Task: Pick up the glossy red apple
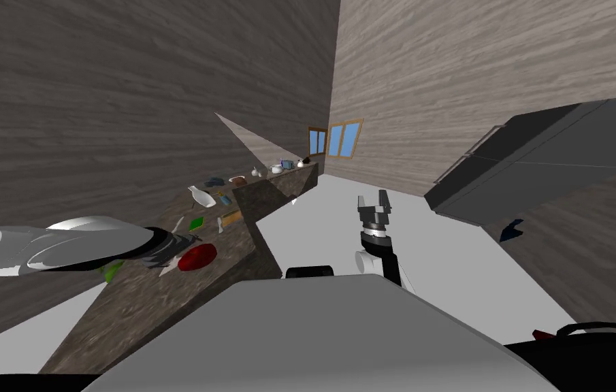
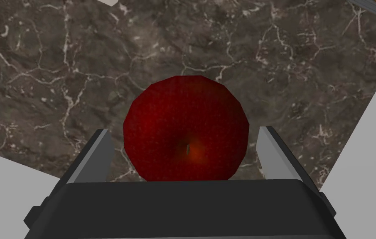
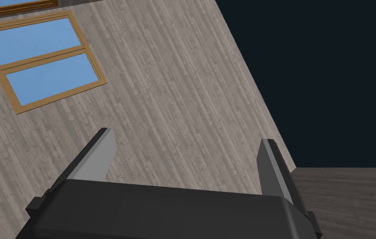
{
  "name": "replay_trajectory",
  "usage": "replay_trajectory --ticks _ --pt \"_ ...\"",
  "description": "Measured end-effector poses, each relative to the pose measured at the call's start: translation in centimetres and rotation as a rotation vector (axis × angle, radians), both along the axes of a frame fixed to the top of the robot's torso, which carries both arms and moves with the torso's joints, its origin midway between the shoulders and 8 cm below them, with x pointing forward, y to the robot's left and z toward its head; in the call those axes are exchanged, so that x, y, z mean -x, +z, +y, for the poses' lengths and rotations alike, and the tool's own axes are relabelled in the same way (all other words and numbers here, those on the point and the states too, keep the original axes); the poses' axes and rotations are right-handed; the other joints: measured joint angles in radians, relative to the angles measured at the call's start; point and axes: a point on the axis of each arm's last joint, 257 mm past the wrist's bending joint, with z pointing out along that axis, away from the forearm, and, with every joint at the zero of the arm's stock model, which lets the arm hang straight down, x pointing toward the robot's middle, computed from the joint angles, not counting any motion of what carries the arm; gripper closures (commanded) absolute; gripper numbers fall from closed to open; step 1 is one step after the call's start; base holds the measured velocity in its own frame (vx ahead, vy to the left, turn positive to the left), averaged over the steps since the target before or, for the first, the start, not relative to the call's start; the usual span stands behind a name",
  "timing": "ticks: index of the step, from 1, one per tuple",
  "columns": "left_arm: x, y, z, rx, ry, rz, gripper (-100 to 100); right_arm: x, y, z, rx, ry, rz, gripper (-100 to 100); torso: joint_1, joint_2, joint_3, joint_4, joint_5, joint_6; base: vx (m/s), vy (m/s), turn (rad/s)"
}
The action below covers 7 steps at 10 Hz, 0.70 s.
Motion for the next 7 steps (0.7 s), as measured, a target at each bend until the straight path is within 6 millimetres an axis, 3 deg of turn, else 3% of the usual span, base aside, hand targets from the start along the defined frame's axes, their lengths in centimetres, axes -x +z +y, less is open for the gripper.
replay_trajectory --ticks 2,4,7 --pt "0.3 1.3 2.7 -0.040 0.063 -0.013 -100 0.0 0.0 0.0 0.000 0.000 0.000 0 -0.007 -0.006 -0.003 -0.001 -0.002 -0.001 -0.123 0.063 -0.318" --pt "2.8 0.0 3.8 -0.019 0.163 0.013 -100 0.0 0.0 0.0 0.000 0.000 0.000 0 -0.002 0.002 0.001 0.001 -0.001 0.000 -0.191 0.105 -0.432" --pt "4.0 0.9 6.8 -0.044 0.241 -0.001 -100 0.0 0.0 0.0 0.000 0.000 0.001 0 -0.008 -0.012 -0.007 -0.002 -0.002 -0.002 0.005 0.005 -0.067"
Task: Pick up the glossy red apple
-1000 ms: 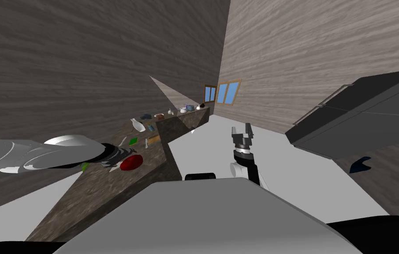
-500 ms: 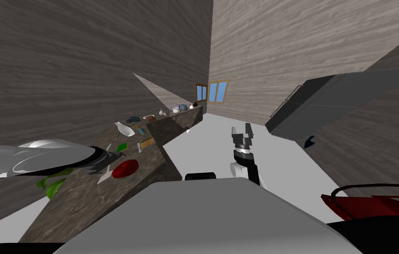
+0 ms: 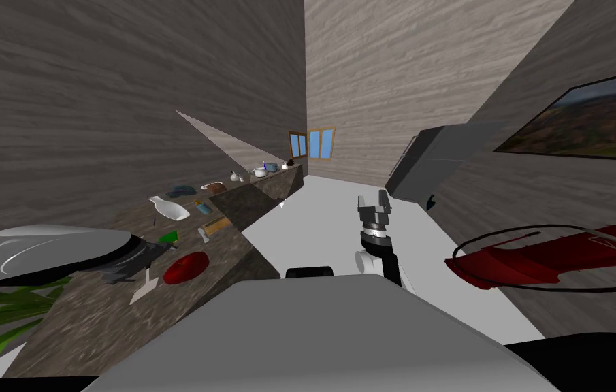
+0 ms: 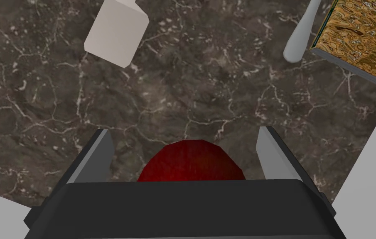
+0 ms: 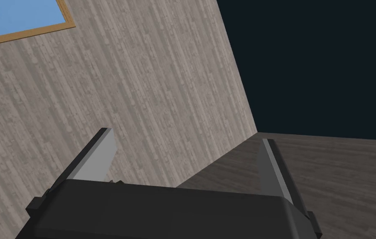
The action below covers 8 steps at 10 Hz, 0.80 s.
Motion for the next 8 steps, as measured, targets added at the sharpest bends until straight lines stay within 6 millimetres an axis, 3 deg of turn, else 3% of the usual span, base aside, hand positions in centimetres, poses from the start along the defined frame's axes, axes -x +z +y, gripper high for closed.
replay_trajectory --ticks 1,2,4,6,7,8 --pt "0.0 0.6 1.0 -0.022 0.014 -0.008 -100 0.0 0.0 0.0 0.000 0.000 0.000 0 -0.001 -0.002 -0.001 -0.001 0.000 0.000 0.016 -0.012 0.004" --pt "0.1 1.0 1.7 -0.032 0.026 -0.015 -100 0.0 0.0 0.0 0.000 0.000 0.000 0 -0.001 -0.002 -0.001 -0.001 0.000 0.000 -0.162 0.063 -0.343" --pt "2.6 -0.2 2.9 -0.005 0.111 0.007 -100 0.0 0.0 0.0 0.000 0.000 -0.001 0 0.006 0.013 0.007 0.003 0.001 0.001 -0.219 0.092 -0.482" --pt "4.0 0.4 4.7 -0.019 0.182 -0.002 -100 0.0 0.0 0.0 0.000 0.000 0.000 0 0.002 0.005 0.003 0.001 0.000 0.000 -0.030 0.005 -0.088" --pt "4.5 0.7 5.7 -0.036 0.198 -0.006 -100 0.0 0.0 0.0 0.000 0.000 0.000 0 0.001 0.001 0.001 0.000 0.000 -0.001 -0.179 0.049 -0.310" --pt "6.1 -0.4 6.0 -0.014 0.241 0.005 -100 0.0 0.0 0.0 0.000 0.000 -0.001 0 0.004 0.008 0.004 0.001 0.001 0.001 -0.243 0.061 -0.492"
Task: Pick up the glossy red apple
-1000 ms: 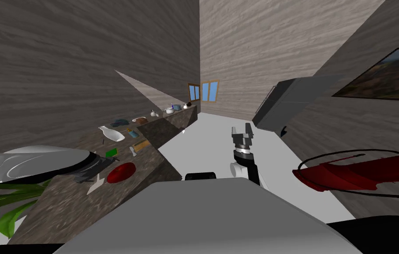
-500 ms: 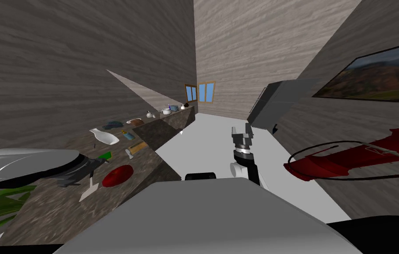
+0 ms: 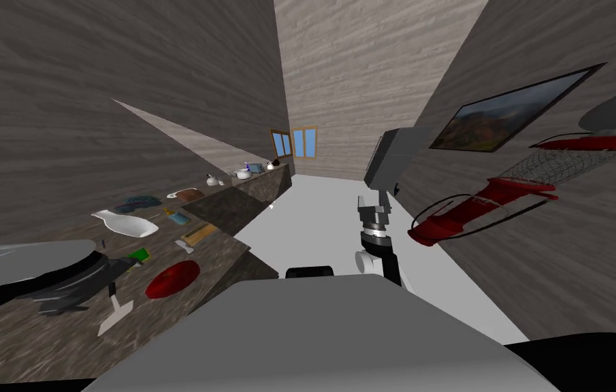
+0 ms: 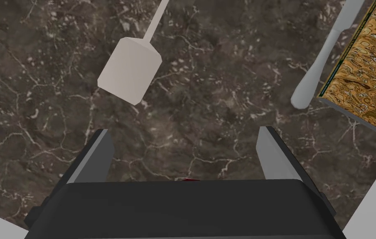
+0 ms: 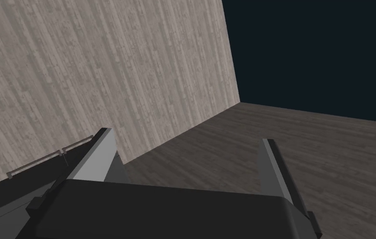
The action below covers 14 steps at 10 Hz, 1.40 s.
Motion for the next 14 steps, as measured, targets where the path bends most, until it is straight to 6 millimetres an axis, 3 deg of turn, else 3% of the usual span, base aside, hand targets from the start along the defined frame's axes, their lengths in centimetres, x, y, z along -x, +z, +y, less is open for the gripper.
replay_trajectory --ticks 2,4,6,7,10,12,14 --pt "2.8 -0.1 1.6 0.005 0.090 0.011 -100 0.0 0.0 0.0 0.000 0.000 0.000 0 0.000 0.001 0.001 0.001 0.000 0.000 -0.107 0.023 -0.333" --pt "3.6 1.0 3.0 -0.032 0.129 -0.006 -100 0.0 0.0 0.0 0.000 0.000 0.001 0 -0.002 -0.008 -0.004 -0.001 -0.001 -0.002 -0.086 0.006 -0.159" --pt "6.1 -1.0 2.7 0.022 0.209 0.007 -100 0.0 0.0 0.0 0.000 0.000 0.000 0 0.001 0.004 0.003 0.001 0.000 -0.001 -0.215 0.033 -0.437" --pt "7.3 -1.0 3.1 0.022 0.245 0.014 -100 0.0 0.0 0.0 0.000 0.000 0.000 0 0.001 0.002 0.002 0.001 0.000 -0.001 -0.062 -0.012 -0.254" --pt "8.4 0.5 4.9 -0.023 0.291 0.000 -100 0.0 0.0 0.0 0.000 -0.001 0.001 0 -0.001 -0.011 -0.005 -0.002 -0.001 -0.002 -0.047 -0.018 -0.117" --pt "10.8 -1.5 3.7 0.041 0.360 0.020 -100 0.0 0.0 0.0 0.000 0.000 0.000 0 -0.001 0.004 0.003 0.001 0.000 -0.001 -0.228 -0.006 -0.412" --pt "11.9 -2.0 4.0 0.046 0.395 0.019 -100 0.0 0.0 0.0 0.000 0.000 0.001 0 0.001 -0.003 -0.001 0.000 0.000 -0.002 -0.033 -0.007 -0.143"
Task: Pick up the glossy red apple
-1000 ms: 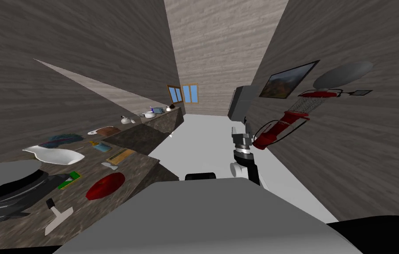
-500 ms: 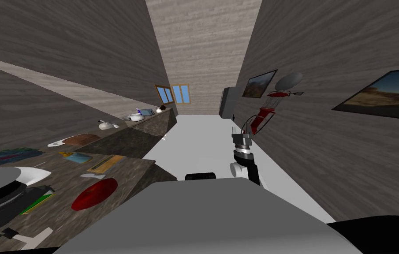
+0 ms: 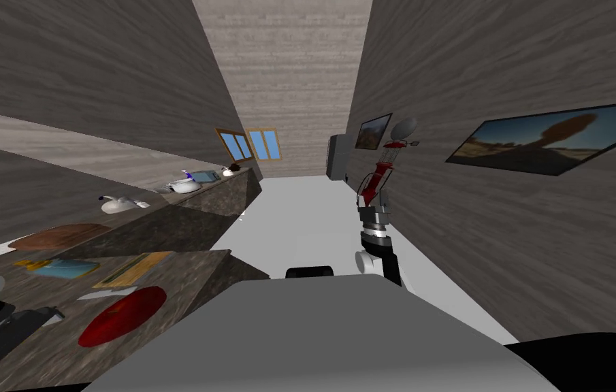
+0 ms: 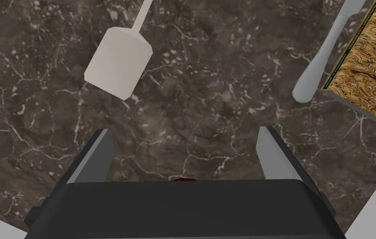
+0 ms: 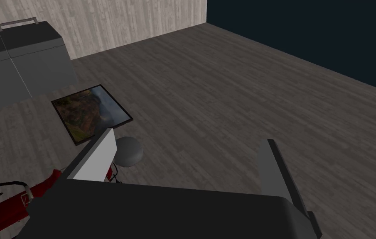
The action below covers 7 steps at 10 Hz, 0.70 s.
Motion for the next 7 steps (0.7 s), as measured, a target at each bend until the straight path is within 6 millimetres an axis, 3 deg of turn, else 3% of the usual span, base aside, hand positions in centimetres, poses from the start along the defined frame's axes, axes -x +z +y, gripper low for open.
replay_trajectory --ticks 2,3,5,7 --pt "0.9 1.4 1.7 -0.047 0.033 -0.001 -100 0.0 0.0 0.0 0.000 0.000 0.000 0 0.001 -0.007 -0.004 -0.002 0.000 -0.001 0.024 0.001 0.024" --pt "1.1 2.0 2.2 -0.062 0.040 -0.005 -100 0.0 0.0 0.0 0.000 0.000 0.000 0 0.001 -0.008 -0.005 -0.002 0.000 0.000 -0.173 -0.006 -0.334" --pt "3.0 -0.5 0.4 0.004 0.101 0.009 -100 0.0 0.0 0.0 0.000 0.000 0.000 0 -0.001 0.007 0.004 0.001 0.000 0.001 -0.227 -0.050 -0.441" --pt "3.5 -1.5 -0.2 0.031 0.123 0.000 -100 0.0 0.0 0.0 0.000 0.000 0.000 0 -0.001 0.000 0.000 0.000 0.000 0.000 -0.027 -0.024 -0.144"
